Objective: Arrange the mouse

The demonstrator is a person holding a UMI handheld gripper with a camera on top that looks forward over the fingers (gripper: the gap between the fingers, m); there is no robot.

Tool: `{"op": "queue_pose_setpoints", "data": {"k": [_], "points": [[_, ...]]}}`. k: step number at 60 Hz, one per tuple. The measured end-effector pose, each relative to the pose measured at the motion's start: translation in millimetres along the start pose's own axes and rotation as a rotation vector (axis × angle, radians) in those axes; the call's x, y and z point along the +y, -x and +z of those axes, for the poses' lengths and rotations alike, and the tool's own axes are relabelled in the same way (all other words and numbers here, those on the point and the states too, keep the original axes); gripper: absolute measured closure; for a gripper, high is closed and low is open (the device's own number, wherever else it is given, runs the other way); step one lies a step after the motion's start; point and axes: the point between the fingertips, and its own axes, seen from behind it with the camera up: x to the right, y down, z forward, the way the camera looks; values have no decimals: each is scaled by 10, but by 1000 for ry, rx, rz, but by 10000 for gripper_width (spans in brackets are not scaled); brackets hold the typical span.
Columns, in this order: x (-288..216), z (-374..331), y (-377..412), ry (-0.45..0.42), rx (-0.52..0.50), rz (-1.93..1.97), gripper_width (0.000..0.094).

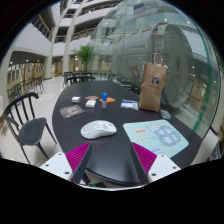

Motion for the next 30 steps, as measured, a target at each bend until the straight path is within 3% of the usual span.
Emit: {"op": "queue_pose_setpoints", "data": {"k": [9,20,30], "points": [[13,360,594,21,-134,40,133],[-71,780,603,52,-75,55,129],[-204,1029,737,78,-117,114,130]]}}
